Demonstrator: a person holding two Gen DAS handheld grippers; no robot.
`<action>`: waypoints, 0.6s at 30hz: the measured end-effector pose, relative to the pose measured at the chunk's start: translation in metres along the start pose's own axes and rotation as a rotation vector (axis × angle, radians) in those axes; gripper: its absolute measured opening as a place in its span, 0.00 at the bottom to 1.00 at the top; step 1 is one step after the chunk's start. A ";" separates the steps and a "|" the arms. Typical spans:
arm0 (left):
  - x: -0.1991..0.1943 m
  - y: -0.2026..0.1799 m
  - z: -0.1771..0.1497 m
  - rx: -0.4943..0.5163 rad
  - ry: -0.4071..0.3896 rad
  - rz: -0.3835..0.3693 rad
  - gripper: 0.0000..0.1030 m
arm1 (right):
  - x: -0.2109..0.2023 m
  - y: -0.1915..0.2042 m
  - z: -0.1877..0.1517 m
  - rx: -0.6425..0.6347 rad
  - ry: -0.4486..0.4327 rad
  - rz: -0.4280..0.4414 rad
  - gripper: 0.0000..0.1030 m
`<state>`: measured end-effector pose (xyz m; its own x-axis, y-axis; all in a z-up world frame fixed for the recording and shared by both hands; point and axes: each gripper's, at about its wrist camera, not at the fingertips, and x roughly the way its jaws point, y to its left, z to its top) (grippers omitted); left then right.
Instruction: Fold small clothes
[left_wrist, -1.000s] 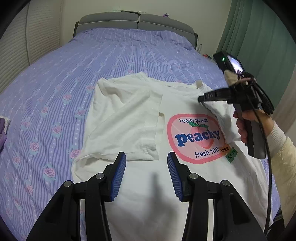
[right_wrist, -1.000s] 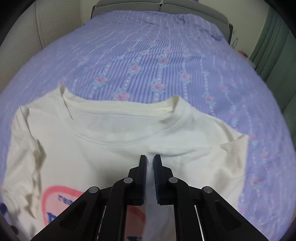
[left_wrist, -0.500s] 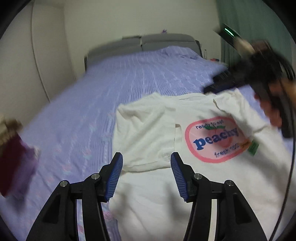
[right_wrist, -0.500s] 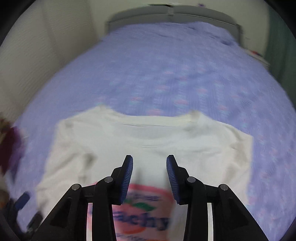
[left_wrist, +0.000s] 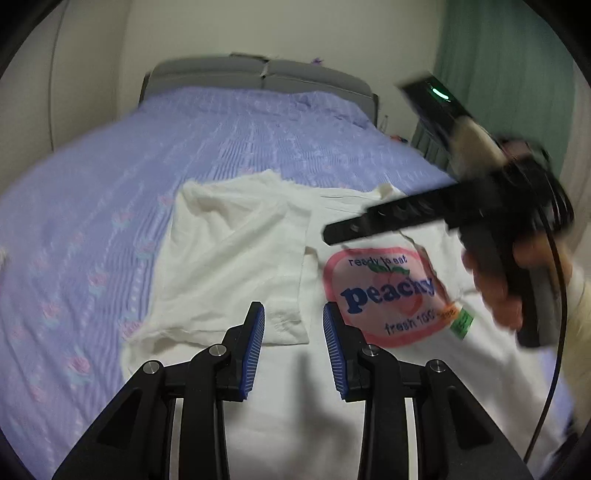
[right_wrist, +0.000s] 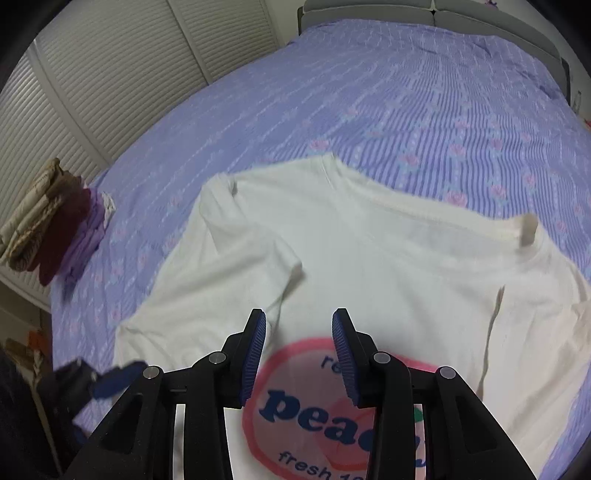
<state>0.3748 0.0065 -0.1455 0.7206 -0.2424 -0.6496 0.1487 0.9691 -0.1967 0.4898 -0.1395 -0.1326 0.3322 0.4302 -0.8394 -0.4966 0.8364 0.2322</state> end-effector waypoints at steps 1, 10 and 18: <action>0.004 0.002 0.001 -0.005 0.018 0.001 0.33 | 0.000 -0.001 -0.003 0.002 -0.003 0.006 0.37; 0.037 -0.024 -0.004 0.136 0.061 0.142 0.33 | 0.008 0.002 -0.017 -0.057 -0.020 0.034 0.38; 0.036 -0.011 -0.005 0.004 0.073 0.165 0.10 | 0.014 0.015 -0.018 -0.125 -0.022 0.042 0.37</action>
<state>0.3955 -0.0125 -0.1704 0.6843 -0.0824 -0.7245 0.0350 0.9962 -0.0802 0.4727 -0.1271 -0.1501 0.3258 0.4723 -0.8190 -0.6060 0.7692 0.2026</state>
